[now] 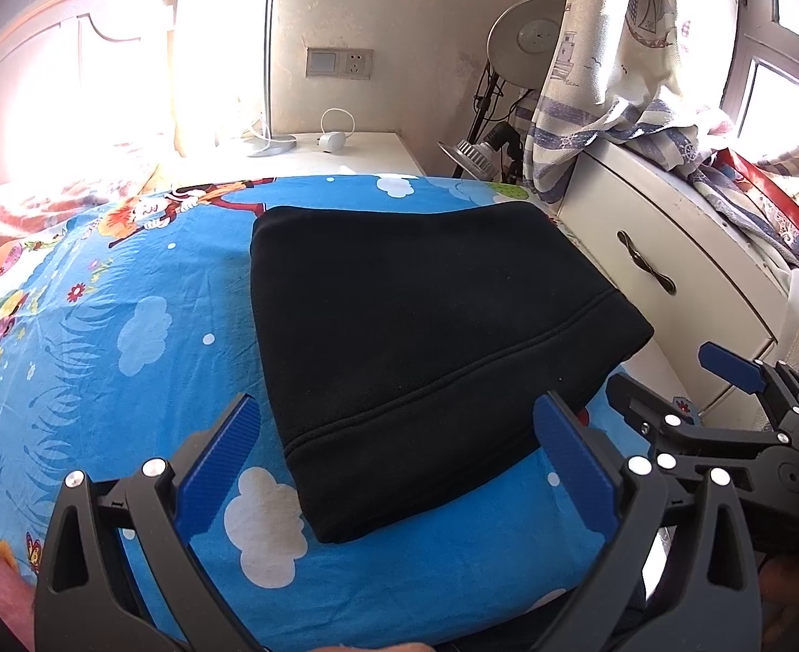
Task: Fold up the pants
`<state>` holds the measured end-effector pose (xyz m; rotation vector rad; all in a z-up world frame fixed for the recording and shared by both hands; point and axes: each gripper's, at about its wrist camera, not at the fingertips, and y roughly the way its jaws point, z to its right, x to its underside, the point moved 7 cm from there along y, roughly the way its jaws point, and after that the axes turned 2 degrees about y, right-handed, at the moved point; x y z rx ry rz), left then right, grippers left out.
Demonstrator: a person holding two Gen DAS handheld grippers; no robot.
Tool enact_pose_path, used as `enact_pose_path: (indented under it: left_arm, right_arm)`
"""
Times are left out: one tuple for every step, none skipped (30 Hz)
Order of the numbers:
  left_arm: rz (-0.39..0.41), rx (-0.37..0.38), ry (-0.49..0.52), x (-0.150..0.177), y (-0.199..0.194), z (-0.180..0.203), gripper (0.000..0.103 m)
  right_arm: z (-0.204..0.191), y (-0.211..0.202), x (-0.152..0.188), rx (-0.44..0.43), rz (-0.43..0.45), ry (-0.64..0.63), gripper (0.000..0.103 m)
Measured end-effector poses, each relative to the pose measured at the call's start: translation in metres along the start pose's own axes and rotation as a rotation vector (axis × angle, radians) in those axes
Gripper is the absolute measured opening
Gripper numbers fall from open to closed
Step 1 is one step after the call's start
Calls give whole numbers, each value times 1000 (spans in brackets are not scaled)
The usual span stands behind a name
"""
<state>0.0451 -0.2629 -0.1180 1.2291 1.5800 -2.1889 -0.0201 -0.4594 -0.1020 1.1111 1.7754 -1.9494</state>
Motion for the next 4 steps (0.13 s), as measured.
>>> enact_pose_path:
  left_arm:
    - [5,-7,-27,-1,-2,-12,101]
    - [21,-55,-72,-2,-6,-34,101]
    - [41,-133,-136,-1,-13,-68,101]
    - [55,-236,-216,4,-22,-110,101]
  right_arm:
    - [2,1,0,-10,3,10,96]
    - [5,3,1,-17,5,19,96]
    - [8,5,2,-23,4,26,96]
    - [11,8,4,-27,1,34,96]
